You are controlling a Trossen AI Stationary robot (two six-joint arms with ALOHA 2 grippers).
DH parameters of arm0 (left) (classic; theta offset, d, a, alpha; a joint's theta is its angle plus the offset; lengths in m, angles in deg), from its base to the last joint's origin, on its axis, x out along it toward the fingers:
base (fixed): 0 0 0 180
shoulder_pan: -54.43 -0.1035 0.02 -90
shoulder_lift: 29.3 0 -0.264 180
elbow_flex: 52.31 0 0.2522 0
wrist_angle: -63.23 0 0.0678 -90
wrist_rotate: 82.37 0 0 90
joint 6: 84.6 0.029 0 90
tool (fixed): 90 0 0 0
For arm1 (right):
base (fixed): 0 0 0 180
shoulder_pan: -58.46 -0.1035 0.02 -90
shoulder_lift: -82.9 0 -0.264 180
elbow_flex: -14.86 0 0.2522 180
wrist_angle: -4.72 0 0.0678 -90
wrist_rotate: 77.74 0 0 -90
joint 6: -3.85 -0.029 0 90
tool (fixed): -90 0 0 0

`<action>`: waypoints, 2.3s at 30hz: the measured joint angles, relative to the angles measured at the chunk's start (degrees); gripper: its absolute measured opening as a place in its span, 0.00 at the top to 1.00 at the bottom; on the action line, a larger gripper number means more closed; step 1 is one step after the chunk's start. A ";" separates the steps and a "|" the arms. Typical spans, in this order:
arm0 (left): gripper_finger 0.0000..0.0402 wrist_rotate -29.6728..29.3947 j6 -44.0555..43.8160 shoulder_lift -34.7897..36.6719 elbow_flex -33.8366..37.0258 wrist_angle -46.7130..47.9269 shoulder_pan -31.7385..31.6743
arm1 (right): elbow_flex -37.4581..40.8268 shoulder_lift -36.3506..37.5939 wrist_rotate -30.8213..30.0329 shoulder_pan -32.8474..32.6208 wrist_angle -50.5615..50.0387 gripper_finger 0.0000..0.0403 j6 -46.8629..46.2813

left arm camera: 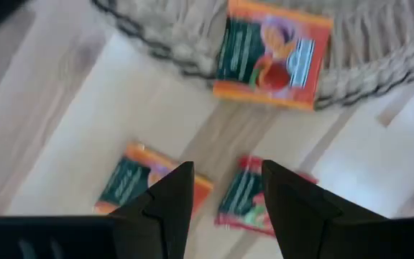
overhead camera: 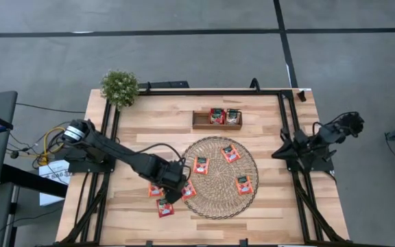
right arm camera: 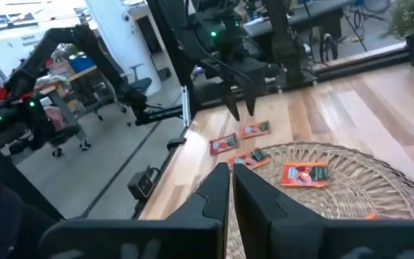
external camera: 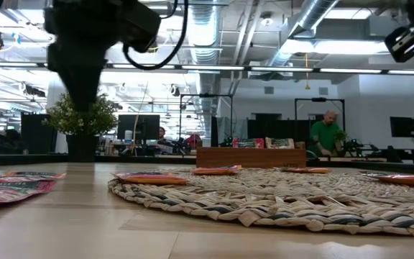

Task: Pick & Place Tea
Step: Put the red tea bag into the middle section of the wooden organizer

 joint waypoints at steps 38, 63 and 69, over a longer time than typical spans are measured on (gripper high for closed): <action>0.61 4.84 0.07 0.02 0.07 0.64 1.86 | 9.35 -0.14 -22.44 28.21 -0.03 0.97 -2.39; 0.61 5.87 6.18 -6.43 0.13 -4.38 1.85 | 9.35 -0.15 -15.44 32.41 0.79 0.97 -0.30; 0.58 6.84 7.07 -6.45 0.13 -4.67 1.85 | 9.35 -0.16 -15.37 32.41 0.79 0.97 -0.30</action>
